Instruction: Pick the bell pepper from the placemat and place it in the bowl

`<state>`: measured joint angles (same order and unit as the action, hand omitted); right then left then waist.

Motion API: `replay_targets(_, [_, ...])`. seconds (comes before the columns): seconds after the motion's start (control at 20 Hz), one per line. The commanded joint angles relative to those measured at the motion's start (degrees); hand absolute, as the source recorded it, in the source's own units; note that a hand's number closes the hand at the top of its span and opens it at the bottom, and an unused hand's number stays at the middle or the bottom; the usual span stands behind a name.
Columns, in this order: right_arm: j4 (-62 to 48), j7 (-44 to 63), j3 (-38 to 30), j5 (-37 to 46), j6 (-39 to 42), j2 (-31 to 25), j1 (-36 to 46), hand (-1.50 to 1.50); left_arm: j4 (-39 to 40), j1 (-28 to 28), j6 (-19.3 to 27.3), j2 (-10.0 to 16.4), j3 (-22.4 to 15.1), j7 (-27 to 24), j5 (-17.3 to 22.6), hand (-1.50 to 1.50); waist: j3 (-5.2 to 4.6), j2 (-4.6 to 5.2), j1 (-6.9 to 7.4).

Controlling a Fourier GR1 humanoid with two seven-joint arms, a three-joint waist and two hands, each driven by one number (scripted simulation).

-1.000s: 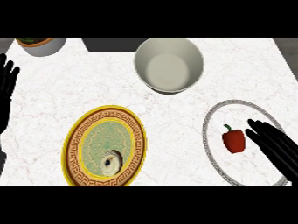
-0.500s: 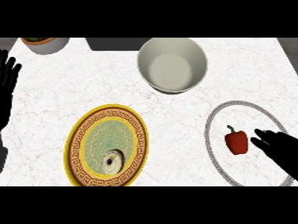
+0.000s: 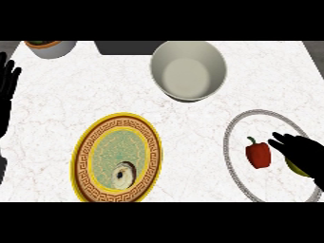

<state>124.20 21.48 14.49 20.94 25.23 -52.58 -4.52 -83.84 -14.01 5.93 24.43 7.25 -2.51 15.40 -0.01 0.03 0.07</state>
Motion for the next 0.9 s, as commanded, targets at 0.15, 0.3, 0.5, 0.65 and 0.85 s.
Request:
replay_targets(0.15, [-10.45, -4.33, 1.32, 6.84, 2.37, 8.03, 3.47, -1.50, -3.40, 0.05, 0.60, -1.65, 0.03, 3.17, -1.93, 0.00, 0.03, -0.03, 0.13])
replay_targets(0.3, [-9.78, -2.62, 2.12, 10.50, 3.12, 11.48, 3.02, -1.50, -4.93, 2.60, -0.75, -1.49, 1.40, 3.12, -2.12, 0.00, 0.02, -0.08, 0.00])
replay_targets(0.5, [-18.82, -10.41, 3.02, 16.68, -2.21, 13.07, 0.90, -1.50, 0.64, 0.00, -2.34, -2.31, 2.61, -0.66, -2.03, 0.00, 0.03, -0.01, -0.19])
replay_targets(0.65, [-20.29, -14.30, -0.89, 16.63, -1.20, 13.81, 1.88, -1.50, -3.90, 1.45, -1.85, -2.59, 2.07, 2.69, -3.31, 0.00, 0.03, -0.08, -0.07])
replay_targets(0.85, [-26.84, -18.73, 2.09, 21.67, -4.74, 17.96, 3.07, -1.50, -1.26, 0.65, -1.57, -4.55, 1.68, 0.43, -4.82, 0.00, 0.03, 0.00, -0.08])
